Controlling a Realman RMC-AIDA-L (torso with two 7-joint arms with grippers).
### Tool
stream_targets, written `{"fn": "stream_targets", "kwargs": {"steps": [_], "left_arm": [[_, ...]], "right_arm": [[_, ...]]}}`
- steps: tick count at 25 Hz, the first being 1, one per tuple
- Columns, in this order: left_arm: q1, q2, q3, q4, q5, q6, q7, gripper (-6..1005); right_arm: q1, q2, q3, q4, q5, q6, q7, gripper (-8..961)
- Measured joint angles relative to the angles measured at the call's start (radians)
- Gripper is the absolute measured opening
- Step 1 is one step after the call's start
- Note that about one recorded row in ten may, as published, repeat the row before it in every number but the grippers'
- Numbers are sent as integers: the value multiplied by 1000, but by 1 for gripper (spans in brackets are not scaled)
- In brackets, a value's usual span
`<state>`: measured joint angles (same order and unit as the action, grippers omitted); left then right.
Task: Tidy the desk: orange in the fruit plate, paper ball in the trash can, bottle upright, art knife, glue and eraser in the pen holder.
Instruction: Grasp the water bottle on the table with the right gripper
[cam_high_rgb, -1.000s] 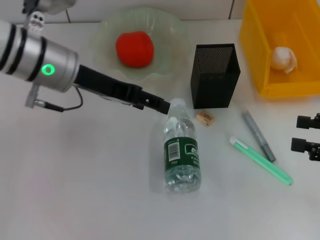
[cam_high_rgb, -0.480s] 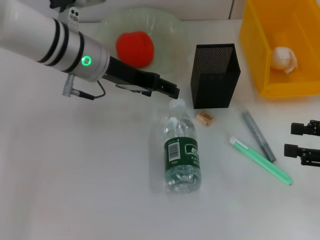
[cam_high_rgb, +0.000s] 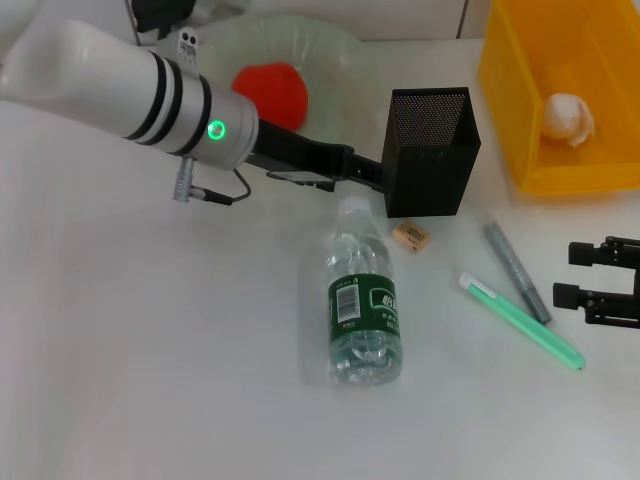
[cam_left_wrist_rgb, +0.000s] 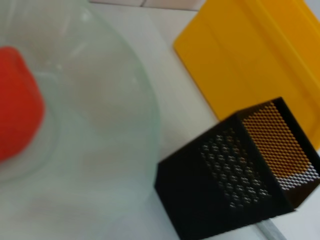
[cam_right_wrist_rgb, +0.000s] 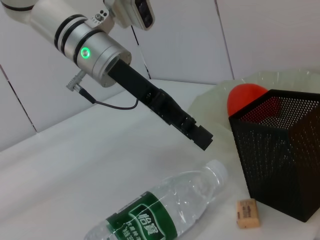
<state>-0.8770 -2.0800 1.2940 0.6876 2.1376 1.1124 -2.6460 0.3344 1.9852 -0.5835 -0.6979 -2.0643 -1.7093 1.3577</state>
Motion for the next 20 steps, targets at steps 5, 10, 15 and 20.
{"fn": "stream_targets", "kwargs": {"steps": [5, 10, 15, 20], "left_arm": [[1, 0, 43, -2, -29, -24, -15, 790], [3, 0, 48, -21, -22, -39, -31, 779], [8, 0, 86, -27, -19, -72, -49, 769], [12, 0, 125, -40, -18, -118, -62, 758]], "right_arm": [[1, 0, 1, 0, 0, 7, 0, 708], [8, 1, 2, 1, 0, 9, 0, 708], [19, 7, -1, 2, 0, 10, 0, 708], [30, 11, -1, 2, 0, 20, 0, 708]]}}
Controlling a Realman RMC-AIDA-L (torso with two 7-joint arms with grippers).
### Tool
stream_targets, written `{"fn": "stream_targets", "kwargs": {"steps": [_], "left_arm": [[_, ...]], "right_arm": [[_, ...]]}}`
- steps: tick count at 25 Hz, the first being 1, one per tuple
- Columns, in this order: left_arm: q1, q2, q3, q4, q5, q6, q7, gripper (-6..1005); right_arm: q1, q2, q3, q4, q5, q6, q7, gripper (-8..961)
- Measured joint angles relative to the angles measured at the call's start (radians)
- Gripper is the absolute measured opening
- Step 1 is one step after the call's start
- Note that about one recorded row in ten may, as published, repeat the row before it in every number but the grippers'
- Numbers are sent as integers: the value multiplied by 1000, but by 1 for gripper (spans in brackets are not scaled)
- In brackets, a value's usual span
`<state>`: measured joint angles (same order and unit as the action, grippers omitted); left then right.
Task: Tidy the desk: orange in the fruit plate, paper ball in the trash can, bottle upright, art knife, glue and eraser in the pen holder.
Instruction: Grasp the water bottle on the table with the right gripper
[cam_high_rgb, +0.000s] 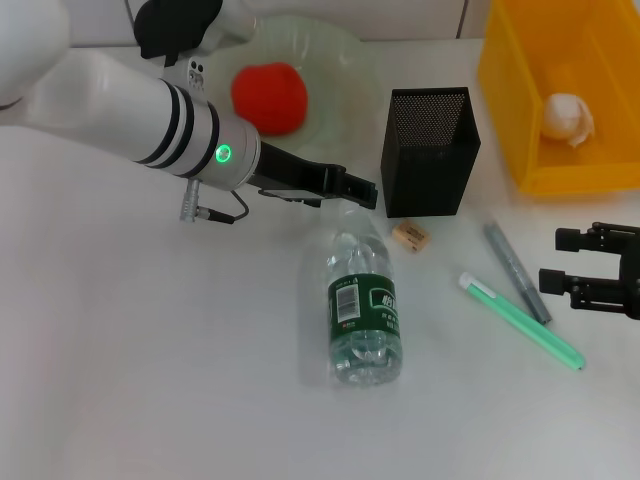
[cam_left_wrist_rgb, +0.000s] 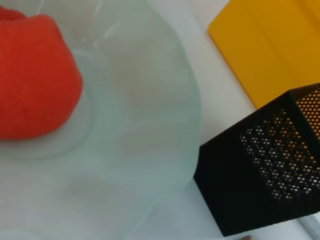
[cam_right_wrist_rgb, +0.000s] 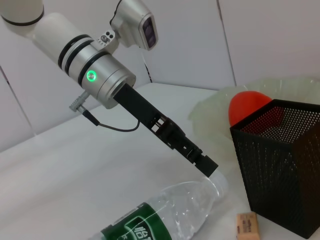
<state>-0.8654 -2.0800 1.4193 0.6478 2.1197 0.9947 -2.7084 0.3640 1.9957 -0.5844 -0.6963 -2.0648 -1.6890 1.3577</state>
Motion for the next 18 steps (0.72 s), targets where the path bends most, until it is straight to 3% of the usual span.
{"fn": "stream_targets", "kwargs": {"steps": [18], "left_arm": [[-3, 0, 97, -25, -41, -78, -17, 719]], "right_arm": [[29, 3, 0, -2, -14, 29, 11, 707]]}}
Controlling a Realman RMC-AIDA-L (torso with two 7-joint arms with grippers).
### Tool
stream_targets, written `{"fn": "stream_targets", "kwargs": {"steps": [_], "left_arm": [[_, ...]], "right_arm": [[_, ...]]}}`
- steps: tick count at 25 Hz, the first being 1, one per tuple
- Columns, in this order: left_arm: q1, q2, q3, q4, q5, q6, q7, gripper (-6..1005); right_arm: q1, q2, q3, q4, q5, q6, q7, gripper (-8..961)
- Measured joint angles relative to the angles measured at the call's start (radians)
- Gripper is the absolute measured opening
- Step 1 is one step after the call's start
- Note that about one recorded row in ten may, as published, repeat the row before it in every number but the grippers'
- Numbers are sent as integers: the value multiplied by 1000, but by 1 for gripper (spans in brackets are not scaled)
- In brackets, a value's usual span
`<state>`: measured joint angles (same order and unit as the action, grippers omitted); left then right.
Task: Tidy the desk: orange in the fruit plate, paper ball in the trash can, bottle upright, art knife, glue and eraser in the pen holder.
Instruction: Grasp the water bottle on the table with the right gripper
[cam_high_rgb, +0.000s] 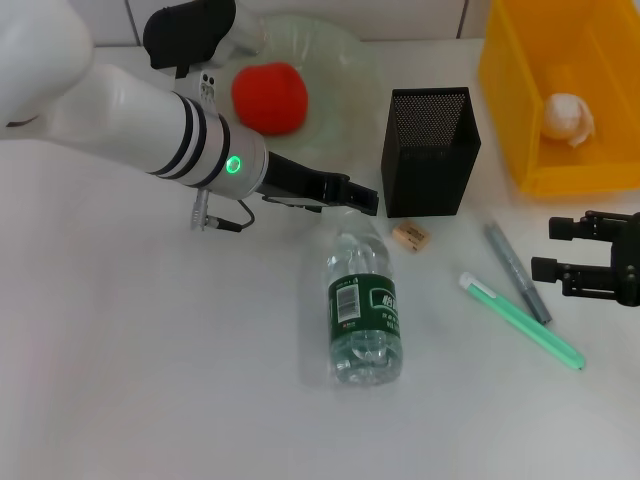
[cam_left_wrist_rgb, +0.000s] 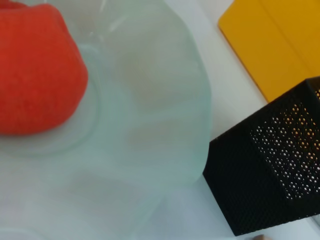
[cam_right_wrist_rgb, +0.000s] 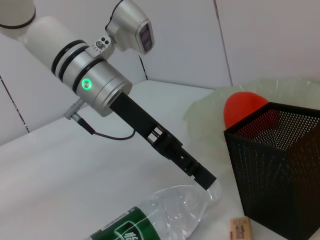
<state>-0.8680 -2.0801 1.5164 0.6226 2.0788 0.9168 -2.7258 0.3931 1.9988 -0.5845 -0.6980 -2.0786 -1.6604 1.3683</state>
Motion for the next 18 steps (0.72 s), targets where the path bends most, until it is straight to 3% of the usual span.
{"fn": "stream_targets", "kwargs": {"steps": [18], "left_arm": [[6, 0, 108, -2, -80, -50, 1, 680]], "right_arm": [[1, 1, 0, 1, -3, 16, 3, 707]]}}
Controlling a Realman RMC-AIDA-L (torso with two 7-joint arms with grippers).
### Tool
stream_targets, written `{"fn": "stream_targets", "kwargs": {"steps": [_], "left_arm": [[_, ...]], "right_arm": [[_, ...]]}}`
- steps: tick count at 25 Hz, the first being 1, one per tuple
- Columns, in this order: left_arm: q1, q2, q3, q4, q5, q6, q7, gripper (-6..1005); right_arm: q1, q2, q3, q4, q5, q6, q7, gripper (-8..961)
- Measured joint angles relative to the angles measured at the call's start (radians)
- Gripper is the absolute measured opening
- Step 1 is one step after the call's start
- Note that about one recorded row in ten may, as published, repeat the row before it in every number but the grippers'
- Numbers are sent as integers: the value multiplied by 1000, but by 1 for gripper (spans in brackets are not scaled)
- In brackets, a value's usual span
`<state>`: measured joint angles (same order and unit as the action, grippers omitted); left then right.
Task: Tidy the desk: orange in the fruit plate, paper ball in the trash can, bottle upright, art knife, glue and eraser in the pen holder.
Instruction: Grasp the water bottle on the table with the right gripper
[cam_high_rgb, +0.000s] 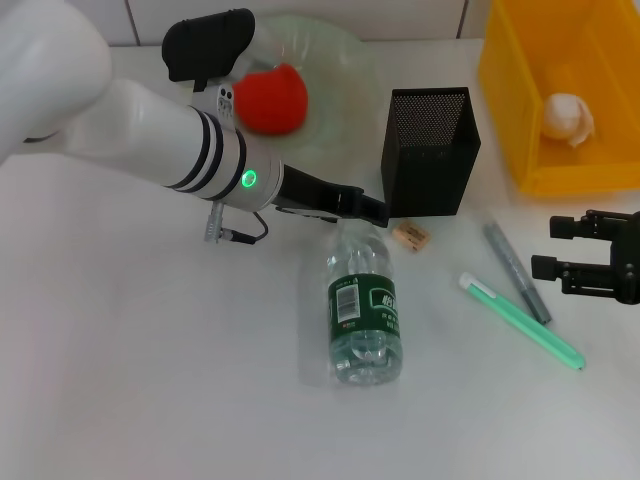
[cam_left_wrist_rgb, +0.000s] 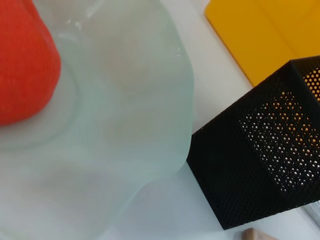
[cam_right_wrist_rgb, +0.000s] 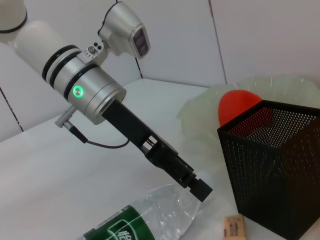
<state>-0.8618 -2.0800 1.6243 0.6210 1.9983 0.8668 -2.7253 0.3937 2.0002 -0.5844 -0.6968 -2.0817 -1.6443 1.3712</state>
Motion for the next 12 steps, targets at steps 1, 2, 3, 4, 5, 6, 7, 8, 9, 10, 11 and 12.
{"fn": "stream_targets", "kwargs": {"steps": [1, 2, 3, 4, 5, 6, 7, 8, 9, 10, 11, 12], "left_arm": [[3, 0, 3, 1, -3, -4, 3, 678], [7, 0, 8, 4, -7, -10, 6, 676], [12, 0, 16, 8, -8, -17, 11, 674], [16, 0, 23, 11, -9, -23, 15, 671], [19, 0, 29, 13, -10, -29, 20, 669], [23, 0, 35, 15, -14, -35, 31, 667], [26, 0, 38, 15, -19, -38, 40, 665], [28, 0, 39, 16, -26, -39, 51, 620], [28, 0, 39, 16, -26, -39, 51, 575], [28, 0, 39, 16, -26, -39, 51, 531], [32, 0, 40, 19, -36, -39, 61, 486], [62, 0, 40, 59, -55, -38, 81, 485]], "right_arm": [[-1, 0, 0, 0, 0, 0, 0, 707], [-4, 0, 0, 0, 0, 0, 0, 707], [-4, 0, 0, 0, 0, 0, 0, 707], [-5, 0, 0, 0, 0, 0, 0, 707], [-6, 0, 0, 0, 0, 1, 0, 707], [-7, 1, 0, 0, 0, 3, 0, 707], [-7, 2, 0, 1, 0, 5, 0, 707], [-8, 4, 0, 3, 0, 6, 0, 707], [-8, 5, 0, 6, 0, 7, 0, 707], [-9, 6, 0, 9, 0, 7, -1, 707], [-9, 6, 0, 13, 0, 7, -3, 707], [-9, 6, 0, 16, 0, 7, -4, 707]]}}
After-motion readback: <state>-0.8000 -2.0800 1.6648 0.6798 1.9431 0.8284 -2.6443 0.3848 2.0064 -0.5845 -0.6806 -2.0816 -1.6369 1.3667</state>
